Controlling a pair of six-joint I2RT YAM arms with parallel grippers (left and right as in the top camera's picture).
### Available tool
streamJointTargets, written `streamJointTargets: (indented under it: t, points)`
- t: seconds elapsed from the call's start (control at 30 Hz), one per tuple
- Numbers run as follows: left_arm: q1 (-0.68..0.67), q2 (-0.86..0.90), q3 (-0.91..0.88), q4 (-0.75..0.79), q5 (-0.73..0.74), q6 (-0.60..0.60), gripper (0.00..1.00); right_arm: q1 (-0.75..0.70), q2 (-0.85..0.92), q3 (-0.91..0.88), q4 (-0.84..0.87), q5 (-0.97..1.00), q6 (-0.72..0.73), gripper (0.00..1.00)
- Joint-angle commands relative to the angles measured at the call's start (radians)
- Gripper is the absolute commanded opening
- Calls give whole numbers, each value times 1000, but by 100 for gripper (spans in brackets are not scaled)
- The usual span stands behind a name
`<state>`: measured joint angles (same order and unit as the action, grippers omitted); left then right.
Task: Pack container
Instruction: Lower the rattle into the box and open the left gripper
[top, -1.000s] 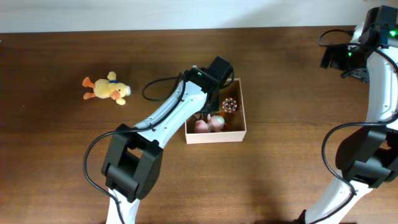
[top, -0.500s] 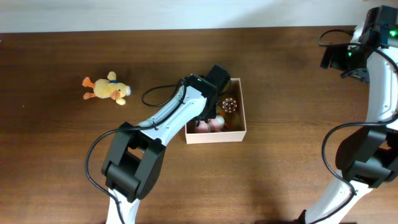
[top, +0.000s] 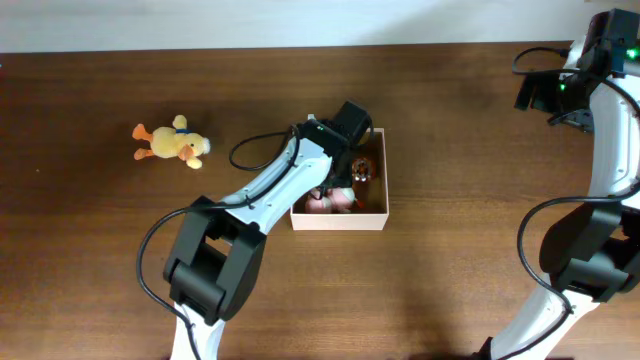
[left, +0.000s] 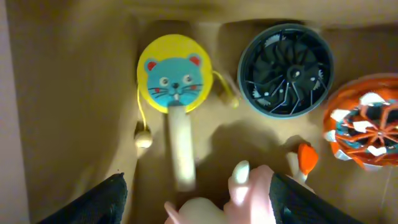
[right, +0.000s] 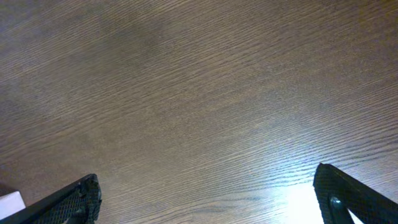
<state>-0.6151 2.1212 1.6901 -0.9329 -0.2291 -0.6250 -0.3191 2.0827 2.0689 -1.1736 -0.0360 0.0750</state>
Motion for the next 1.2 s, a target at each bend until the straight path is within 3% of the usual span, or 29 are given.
streamJointTargets:
  t: [0.0,0.3,0.57,0.7,0.9,1.17]
  points:
    - [3,10,-6,6,-15,0,76,4,7,-6,3,-6,2,99]
    - [3,10,42,17,-15,2,75,4,7,-6,3,-6,1,99]
    - [2,10,241,14,-15,167,75,4,7,-6,3,-6,1,99]
    - [26,10,378,-58,-76,231,80,4,7,-6,3,-6,2,99]
    - [164,8,529,-217,-146,254,82,4,7,-6,3,-5,2,99]
    - [433,9,526,-216,-145,440,95,4,7,-6,3,-6,1,99]
